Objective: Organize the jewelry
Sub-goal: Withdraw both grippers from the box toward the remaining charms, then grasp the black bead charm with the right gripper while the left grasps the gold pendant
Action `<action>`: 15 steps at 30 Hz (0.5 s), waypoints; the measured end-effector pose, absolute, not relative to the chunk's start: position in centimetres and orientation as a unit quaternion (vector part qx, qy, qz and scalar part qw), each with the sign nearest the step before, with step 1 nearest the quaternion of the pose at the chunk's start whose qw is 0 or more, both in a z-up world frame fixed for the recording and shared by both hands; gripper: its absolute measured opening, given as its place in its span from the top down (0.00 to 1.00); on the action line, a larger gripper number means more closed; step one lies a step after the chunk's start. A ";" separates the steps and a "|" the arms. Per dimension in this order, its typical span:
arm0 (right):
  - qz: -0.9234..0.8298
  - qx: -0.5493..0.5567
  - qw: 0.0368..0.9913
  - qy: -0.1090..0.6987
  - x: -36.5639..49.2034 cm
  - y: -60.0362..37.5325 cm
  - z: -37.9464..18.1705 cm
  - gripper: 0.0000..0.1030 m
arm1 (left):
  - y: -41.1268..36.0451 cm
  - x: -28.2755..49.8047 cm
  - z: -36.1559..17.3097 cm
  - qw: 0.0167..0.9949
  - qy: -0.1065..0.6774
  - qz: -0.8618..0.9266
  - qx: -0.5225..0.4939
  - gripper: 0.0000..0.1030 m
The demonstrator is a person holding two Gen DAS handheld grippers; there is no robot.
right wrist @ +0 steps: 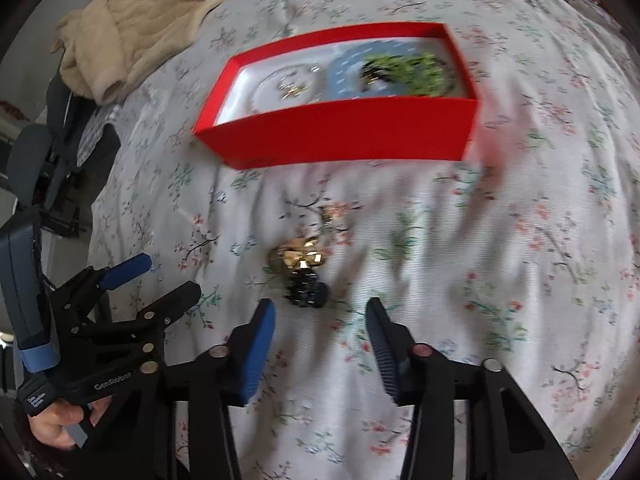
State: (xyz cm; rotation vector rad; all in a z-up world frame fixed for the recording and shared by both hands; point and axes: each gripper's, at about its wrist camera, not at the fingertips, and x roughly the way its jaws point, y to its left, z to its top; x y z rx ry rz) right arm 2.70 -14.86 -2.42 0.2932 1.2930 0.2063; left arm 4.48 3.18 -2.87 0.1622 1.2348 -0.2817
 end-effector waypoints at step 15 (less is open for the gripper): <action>0.087 0.111 0.799 0.584 3.1 -16.0 -2.2 0.88 | 0.4 3.4 -3.0 0.800 0.566 -0.177 0.093 0.20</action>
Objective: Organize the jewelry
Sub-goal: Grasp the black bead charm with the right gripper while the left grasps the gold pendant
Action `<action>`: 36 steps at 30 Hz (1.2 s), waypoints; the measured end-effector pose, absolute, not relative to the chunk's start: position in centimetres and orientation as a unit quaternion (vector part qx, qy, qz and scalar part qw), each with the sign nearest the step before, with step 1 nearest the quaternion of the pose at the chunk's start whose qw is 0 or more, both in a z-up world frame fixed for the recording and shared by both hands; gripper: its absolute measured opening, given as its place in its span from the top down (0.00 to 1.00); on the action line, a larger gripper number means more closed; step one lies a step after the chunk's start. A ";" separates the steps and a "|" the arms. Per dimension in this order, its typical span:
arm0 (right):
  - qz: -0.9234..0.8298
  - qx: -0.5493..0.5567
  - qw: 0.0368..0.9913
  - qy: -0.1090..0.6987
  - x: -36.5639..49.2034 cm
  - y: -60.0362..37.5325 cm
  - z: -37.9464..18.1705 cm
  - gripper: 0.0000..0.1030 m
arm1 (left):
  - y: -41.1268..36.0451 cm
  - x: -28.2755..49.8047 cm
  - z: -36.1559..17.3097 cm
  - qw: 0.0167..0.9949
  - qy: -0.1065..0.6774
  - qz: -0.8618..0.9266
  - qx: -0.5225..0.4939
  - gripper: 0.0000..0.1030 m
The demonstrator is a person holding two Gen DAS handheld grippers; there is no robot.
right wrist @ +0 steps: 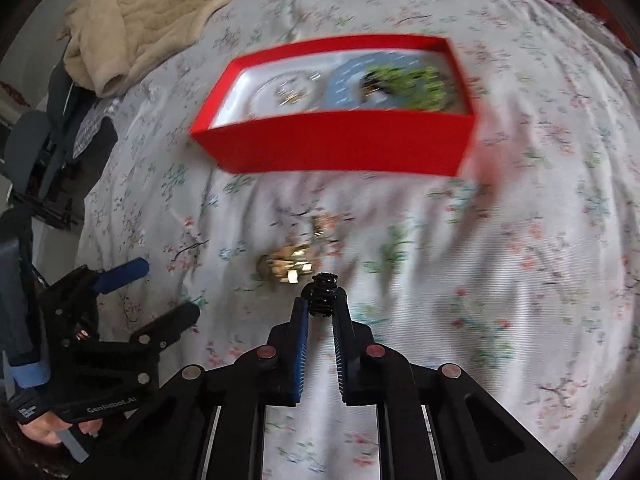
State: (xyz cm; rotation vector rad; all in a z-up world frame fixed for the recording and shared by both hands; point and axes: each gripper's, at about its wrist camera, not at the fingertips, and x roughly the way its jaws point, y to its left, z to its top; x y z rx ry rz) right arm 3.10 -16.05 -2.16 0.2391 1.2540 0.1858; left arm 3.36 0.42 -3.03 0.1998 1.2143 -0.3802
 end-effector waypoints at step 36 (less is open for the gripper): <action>0.076 0.166 0.795 0.578 2.8 -23.7 -2.5 0.88 | -8.4 5.4 -2.2 0.805 0.500 -0.301 0.106 0.77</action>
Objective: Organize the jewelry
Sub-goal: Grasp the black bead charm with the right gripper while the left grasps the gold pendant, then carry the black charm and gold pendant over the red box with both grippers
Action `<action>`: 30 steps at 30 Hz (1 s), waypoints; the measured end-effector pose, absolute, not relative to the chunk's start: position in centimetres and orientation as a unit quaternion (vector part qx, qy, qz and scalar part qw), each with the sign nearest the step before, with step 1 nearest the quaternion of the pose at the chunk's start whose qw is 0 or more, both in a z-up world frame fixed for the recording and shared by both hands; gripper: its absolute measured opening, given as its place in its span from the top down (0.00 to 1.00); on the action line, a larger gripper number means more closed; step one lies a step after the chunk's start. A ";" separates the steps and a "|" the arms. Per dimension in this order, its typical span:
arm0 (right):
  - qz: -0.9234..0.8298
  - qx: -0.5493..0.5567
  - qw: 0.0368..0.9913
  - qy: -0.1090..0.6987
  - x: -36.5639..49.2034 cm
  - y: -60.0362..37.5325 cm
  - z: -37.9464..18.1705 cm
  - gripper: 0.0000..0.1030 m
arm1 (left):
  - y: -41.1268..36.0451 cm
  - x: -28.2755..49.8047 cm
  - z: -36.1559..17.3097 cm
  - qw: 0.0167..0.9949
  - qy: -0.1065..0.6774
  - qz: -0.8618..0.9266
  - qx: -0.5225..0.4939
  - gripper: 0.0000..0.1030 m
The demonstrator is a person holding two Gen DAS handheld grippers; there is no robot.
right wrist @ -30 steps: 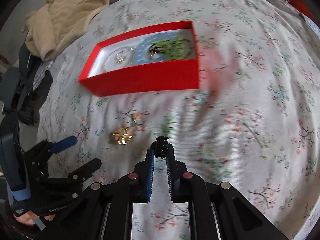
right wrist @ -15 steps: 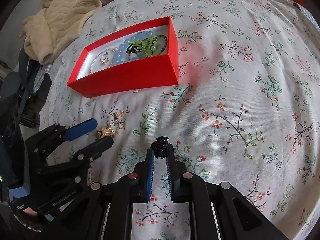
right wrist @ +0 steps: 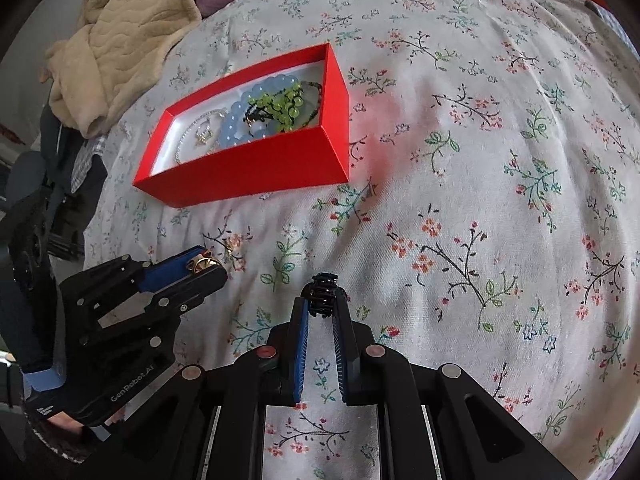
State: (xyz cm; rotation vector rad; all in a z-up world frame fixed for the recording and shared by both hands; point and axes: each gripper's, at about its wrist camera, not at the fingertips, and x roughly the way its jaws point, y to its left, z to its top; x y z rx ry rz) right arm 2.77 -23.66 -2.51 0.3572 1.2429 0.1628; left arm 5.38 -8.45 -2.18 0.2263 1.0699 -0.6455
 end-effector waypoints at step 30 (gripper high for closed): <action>0.103 0.232 0.839 0.481 7.7 -22.5 3.7 0.88 | -4.8 10.0 3.5 0.865 0.437 -0.246 0.028 0.76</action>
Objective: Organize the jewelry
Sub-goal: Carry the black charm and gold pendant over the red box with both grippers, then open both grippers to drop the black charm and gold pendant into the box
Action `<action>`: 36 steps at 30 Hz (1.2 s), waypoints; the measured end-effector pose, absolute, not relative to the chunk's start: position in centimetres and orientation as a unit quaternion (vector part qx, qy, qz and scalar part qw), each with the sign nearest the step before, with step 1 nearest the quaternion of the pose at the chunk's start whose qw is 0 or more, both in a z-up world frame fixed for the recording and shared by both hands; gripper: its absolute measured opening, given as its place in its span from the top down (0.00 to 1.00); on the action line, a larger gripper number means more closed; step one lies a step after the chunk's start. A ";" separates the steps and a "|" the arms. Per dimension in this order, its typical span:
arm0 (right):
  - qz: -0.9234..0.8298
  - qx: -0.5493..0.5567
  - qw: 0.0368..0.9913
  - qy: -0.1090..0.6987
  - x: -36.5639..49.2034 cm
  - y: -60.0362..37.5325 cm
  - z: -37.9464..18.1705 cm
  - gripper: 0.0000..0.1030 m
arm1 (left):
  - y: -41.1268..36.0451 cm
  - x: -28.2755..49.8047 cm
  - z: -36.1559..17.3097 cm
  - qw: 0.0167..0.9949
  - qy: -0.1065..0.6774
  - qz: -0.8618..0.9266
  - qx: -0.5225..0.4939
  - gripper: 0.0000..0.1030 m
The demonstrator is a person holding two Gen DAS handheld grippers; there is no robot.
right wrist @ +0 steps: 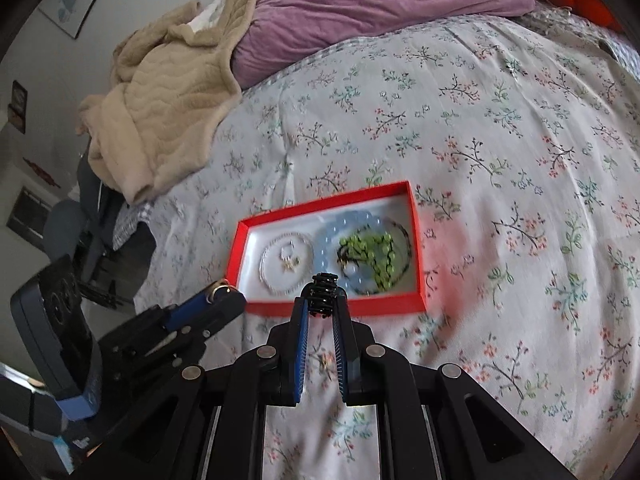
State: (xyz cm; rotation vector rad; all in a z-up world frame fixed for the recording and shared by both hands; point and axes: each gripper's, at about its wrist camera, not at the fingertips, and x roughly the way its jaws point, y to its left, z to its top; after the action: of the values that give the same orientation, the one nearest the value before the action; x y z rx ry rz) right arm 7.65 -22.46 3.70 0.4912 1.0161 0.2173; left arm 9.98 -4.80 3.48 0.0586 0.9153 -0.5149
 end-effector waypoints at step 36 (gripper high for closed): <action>0.098 0.233 0.821 0.512 10.9 -22.8 0.4 0.87 | -5.3 13.4 0.9 0.859 0.458 -0.225 0.032 0.76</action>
State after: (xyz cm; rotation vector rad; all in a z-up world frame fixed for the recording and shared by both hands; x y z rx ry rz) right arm 10.90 -22.85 0.38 0.4958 1.0908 0.2080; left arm 13.37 -5.32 0.94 0.0664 0.9619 -0.4715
